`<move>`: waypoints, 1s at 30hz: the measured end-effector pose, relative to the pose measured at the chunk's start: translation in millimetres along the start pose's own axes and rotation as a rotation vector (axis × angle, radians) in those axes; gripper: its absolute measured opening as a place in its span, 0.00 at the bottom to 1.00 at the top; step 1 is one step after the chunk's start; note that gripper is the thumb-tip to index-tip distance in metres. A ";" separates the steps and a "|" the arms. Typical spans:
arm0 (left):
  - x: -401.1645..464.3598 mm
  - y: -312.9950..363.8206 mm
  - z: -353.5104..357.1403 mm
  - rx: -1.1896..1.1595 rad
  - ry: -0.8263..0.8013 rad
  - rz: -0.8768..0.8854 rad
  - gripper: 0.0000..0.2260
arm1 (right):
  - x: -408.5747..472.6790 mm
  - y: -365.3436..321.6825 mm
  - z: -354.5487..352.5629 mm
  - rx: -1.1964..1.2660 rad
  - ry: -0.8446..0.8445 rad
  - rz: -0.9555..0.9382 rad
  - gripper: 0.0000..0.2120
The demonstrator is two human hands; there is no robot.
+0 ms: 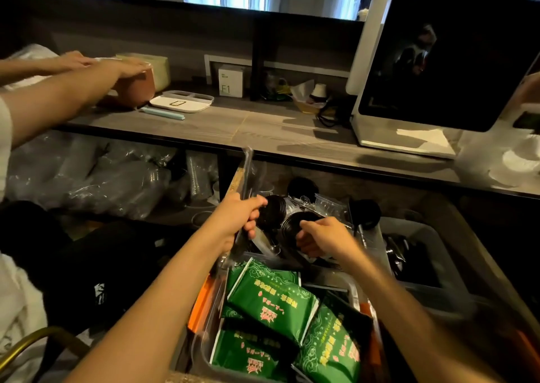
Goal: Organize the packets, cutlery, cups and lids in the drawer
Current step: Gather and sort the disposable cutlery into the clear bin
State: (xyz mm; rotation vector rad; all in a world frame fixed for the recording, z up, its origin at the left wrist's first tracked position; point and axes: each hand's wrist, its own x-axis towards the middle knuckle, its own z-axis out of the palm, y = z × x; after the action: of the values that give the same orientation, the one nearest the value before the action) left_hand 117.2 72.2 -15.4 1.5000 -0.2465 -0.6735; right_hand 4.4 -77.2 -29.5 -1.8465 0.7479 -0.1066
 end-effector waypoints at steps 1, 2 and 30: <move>2.2 -4.8 -1.4 0.072 -0.025 -0.033 0.05 | 2.8 5.0 -0.6 -0.071 -0.001 0.004 0.18; 2.3 -7.8 -0.2 0.104 -0.050 -0.059 0.04 | 4.4 7.8 -0.5 -0.136 0.008 -0.005 0.19; 16.7 -19.0 -11.3 -0.135 0.145 0.023 0.06 | 46.2 -1.9 33.3 -0.660 -0.280 0.054 0.13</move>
State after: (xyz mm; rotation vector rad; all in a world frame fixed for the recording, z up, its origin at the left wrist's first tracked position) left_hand 131.8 73.7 -39.0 1.4068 -0.1051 -0.5496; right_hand 55.8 -74.5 -53.9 -2.3900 0.6782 0.4793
